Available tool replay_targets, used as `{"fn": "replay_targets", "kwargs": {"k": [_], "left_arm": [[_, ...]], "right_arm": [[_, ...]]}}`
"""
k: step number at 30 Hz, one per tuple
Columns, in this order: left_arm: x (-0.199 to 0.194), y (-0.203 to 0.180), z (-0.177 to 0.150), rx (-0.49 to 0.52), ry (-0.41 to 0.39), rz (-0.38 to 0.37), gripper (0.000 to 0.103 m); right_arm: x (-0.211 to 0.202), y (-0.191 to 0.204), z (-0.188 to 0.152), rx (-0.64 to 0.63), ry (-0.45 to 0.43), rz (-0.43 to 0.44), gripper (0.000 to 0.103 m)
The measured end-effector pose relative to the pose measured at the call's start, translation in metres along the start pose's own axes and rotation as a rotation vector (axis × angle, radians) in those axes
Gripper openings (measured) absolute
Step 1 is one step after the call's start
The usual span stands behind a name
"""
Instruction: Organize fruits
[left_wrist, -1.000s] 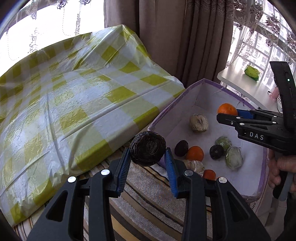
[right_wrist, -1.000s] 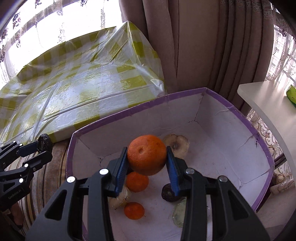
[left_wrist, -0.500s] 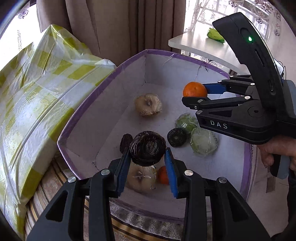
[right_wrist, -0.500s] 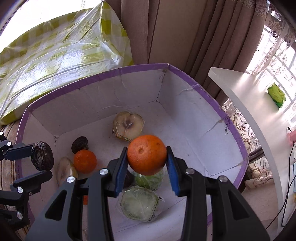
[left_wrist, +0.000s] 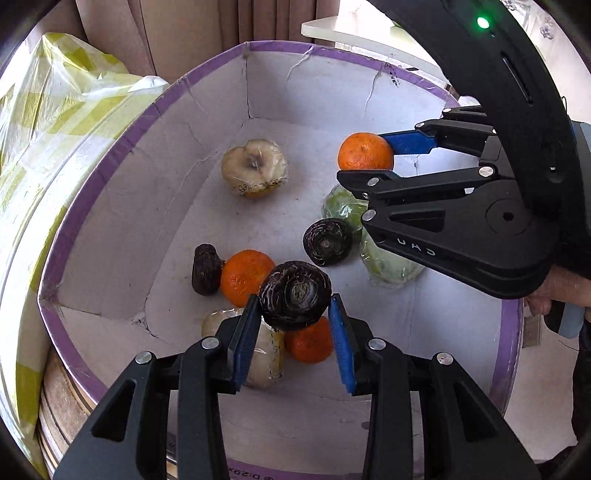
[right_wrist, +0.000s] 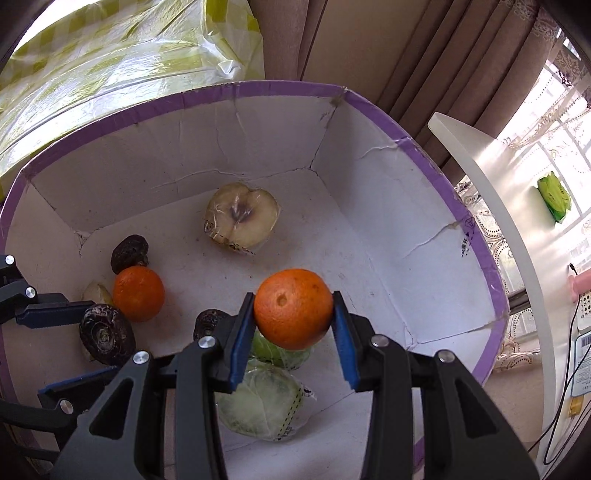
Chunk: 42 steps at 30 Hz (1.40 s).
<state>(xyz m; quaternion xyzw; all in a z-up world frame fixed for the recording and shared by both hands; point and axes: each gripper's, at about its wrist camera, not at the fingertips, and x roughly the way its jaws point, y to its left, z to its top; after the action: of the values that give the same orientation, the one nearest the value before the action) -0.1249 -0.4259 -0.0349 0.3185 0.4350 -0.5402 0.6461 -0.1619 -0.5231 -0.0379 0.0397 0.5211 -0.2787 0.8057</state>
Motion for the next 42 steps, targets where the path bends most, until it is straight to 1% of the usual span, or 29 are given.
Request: {"fn": "replay_targets", "kwargs": {"k": [6,10,14,16,19,20,21,23,26,29,31,32,34,36,39,41,42], "left_arm": [[0.016,-0.004,0.005,0.04,0.053,0.017,0.035],[0.019,-0.003,0.006,0.041,0.053,0.018,0.035],[0.022,-0.008,0.008,0.057,0.058,0.034,0.035],[0.022,-0.01,0.008,0.059,0.055,0.041,0.036],[0.018,-0.009,0.008,0.053,0.046,0.034,0.048],[0.018,-0.008,0.007,0.053,0.041,0.032,0.058],[0.017,-0.008,0.007,0.055,0.037,0.032,0.071],[0.014,-0.009,0.006,0.064,0.022,0.043,0.079],[0.009,-0.011,0.003,0.065,-0.002,0.064,0.081],[-0.002,-0.013,-0.001,0.066,-0.043,0.077,0.087],[-0.008,-0.015,-0.003,0.065,-0.073,0.101,0.087],[-0.013,-0.017,-0.005,0.063,-0.091,0.118,0.087],[-0.02,-0.015,-0.009,0.038,-0.117,0.129,0.087],[-0.027,-0.009,-0.012,-0.013,-0.139,0.118,0.087],[-0.04,-0.002,-0.016,-0.056,-0.184,0.068,0.087],[-0.044,0.001,-0.019,-0.076,-0.199,0.057,0.087],[-0.048,0.0,-0.02,-0.08,-0.206,0.065,0.087]], "right_arm": [[0.005,0.002,-0.001,-0.007,0.015,-0.024,0.04],[0.007,0.002,-0.002,-0.006,0.021,-0.043,0.041],[0.008,0.002,-0.001,-0.015,0.027,-0.056,0.041],[0.008,0.001,0.0,-0.006,0.021,-0.056,0.043],[0.005,0.002,0.0,-0.002,0.013,-0.06,0.051],[0.004,0.002,0.0,-0.003,0.011,-0.06,0.054],[0.003,0.002,0.0,-0.003,0.01,-0.062,0.056],[0.002,0.0,0.001,0.004,0.004,-0.058,0.06],[0.001,-0.003,0.002,0.015,-0.003,-0.044,0.065],[-0.001,-0.004,0.002,0.023,-0.013,-0.041,0.071],[-0.003,-0.005,0.002,0.041,-0.027,-0.033,0.071],[-0.005,-0.008,0.001,0.059,-0.039,-0.03,0.073],[-0.009,-0.011,0.001,0.087,-0.066,-0.014,0.078],[-0.014,-0.013,0.0,0.103,-0.095,-0.004,0.084],[-0.019,-0.016,-0.002,0.117,-0.114,-0.001,0.085],[-0.023,-0.016,-0.003,0.127,-0.125,-0.004,0.085],[-0.027,-0.016,-0.005,0.138,-0.139,-0.001,0.085]]}}
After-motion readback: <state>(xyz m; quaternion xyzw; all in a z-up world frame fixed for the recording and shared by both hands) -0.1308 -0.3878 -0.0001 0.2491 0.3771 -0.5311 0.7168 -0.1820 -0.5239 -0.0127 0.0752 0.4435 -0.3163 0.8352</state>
